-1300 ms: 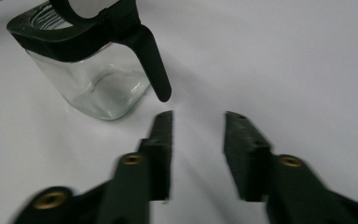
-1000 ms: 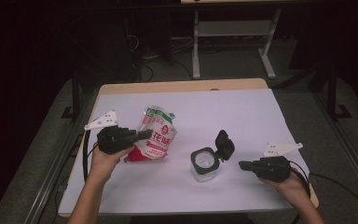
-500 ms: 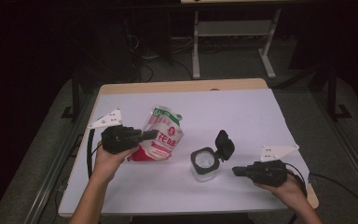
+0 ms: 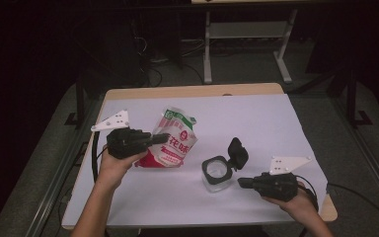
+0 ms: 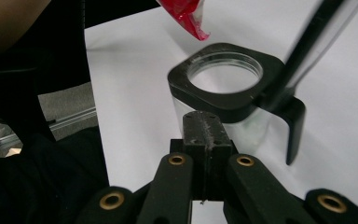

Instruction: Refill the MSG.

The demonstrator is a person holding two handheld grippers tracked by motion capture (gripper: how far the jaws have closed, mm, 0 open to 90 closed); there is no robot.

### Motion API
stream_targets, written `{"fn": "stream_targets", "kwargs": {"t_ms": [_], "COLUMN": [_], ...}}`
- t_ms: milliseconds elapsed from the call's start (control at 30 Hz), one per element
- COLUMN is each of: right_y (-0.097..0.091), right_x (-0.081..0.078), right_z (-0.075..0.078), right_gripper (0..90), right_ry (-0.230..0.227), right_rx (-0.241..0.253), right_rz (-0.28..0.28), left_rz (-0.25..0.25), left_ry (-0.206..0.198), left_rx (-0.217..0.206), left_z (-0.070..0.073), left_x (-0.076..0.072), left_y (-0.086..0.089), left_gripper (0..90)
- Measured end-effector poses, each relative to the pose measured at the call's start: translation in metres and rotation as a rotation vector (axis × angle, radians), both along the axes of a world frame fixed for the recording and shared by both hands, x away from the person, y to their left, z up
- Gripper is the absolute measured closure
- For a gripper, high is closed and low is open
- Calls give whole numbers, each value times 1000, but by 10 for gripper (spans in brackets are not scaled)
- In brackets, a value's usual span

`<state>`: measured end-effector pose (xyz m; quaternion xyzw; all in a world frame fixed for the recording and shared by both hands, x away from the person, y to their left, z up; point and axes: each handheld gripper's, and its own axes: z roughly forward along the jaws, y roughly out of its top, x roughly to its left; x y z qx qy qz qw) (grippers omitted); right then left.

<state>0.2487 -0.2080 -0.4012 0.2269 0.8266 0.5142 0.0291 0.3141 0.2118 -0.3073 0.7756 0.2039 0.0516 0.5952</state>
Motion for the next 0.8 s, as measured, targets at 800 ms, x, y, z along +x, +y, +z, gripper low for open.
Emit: {"fn": "stream_targets", "kwargs": {"t_ms": [800], "right_y": [70], "right_x": [16], "right_z": [17], "right_gripper": [900], "right_ry": [-97], "right_rx": [24], "right_rz": [-53], "left_rz": [-69], "left_ry": [-6], "left_rx": [-8], "left_z": [10], "left_x": [-7], "left_y": [-15], "left_gripper": [900]}}
